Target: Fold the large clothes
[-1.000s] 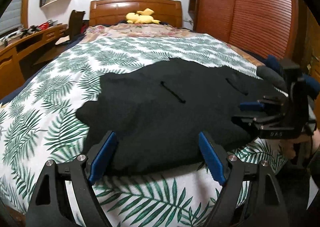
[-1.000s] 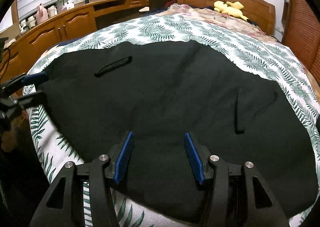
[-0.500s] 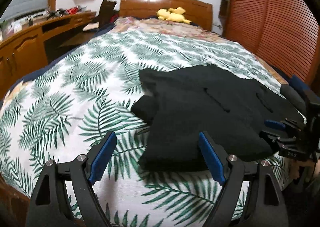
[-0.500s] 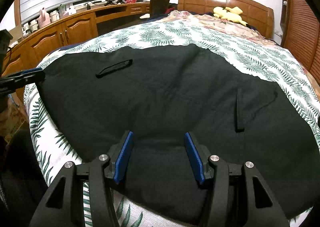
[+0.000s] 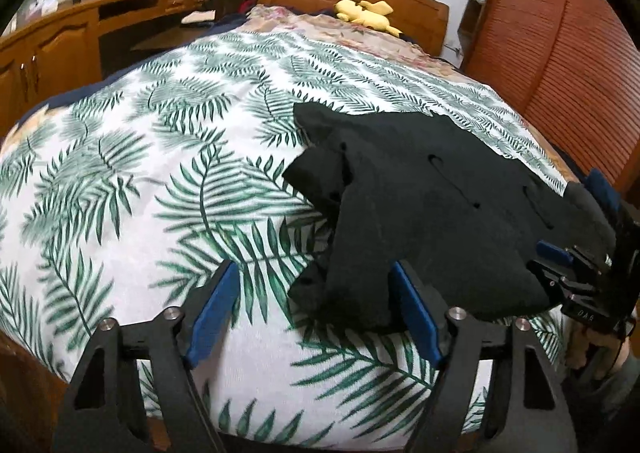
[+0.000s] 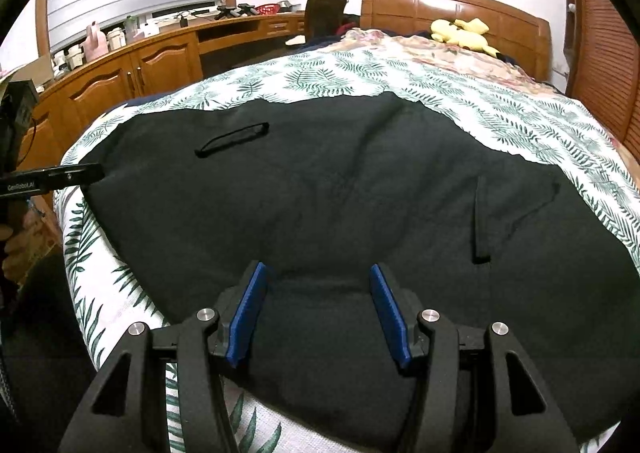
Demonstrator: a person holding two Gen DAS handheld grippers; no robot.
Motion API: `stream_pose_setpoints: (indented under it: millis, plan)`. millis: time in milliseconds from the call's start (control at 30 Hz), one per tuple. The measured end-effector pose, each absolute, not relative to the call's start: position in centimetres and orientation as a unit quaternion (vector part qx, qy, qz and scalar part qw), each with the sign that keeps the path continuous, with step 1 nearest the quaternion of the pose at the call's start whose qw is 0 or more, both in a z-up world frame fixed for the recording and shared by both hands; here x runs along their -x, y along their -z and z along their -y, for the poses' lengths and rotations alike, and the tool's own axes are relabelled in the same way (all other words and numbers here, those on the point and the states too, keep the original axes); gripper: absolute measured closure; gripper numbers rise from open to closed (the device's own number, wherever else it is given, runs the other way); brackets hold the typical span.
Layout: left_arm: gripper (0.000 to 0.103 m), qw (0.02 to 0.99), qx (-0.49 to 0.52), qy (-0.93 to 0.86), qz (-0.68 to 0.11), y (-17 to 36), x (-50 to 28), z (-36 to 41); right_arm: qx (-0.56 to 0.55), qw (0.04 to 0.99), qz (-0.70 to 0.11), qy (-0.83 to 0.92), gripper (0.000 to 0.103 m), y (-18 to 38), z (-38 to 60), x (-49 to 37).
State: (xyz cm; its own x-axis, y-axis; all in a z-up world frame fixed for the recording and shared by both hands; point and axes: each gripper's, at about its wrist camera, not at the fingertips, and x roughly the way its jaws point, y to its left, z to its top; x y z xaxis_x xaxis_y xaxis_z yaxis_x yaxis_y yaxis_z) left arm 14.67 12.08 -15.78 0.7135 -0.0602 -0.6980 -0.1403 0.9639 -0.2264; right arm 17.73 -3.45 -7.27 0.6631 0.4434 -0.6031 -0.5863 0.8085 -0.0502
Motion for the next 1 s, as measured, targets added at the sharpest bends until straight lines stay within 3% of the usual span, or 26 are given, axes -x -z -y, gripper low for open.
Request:
stream_pose_setpoints:
  millis: [233, 633, 700, 767, 1000]
  plan:
    - [0.048, 0.909, 0.128, -0.029, -0.395, 15.5, -14.8, -11.0, 0.124, 0.905, -0.289, -0.287, 0.047, 7.4, 3.2, -17.6]
    - [0.050, 0.897, 0.160, -0.047, -0.410, 15.7, -14.8, -10.7, 0.118, 0.901, -0.293, -0.298, 0.047, 7.0, 3.5, -17.4]
    - [0.063, 0.895, 0.161, -0.040, -0.414, 15.6, -14.9, -10.5, 0.116, 0.900, -0.293, -0.301, 0.047, 7.0, 3.5, -17.3]
    - [0.085, 0.896, 0.152, -0.030, -0.416, 15.3, -15.0, -9.9, 0.113, 0.899, -0.295, -0.304, 0.047, 6.8, 3.7, -17.2]
    - [0.094, 0.931, 0.060, -0.032, -0.359, 8.9, -15.2, -5.6, 0.092, 0.899, -0.296, -0.310, 0.047, 5.9, 5.5, -16.6]
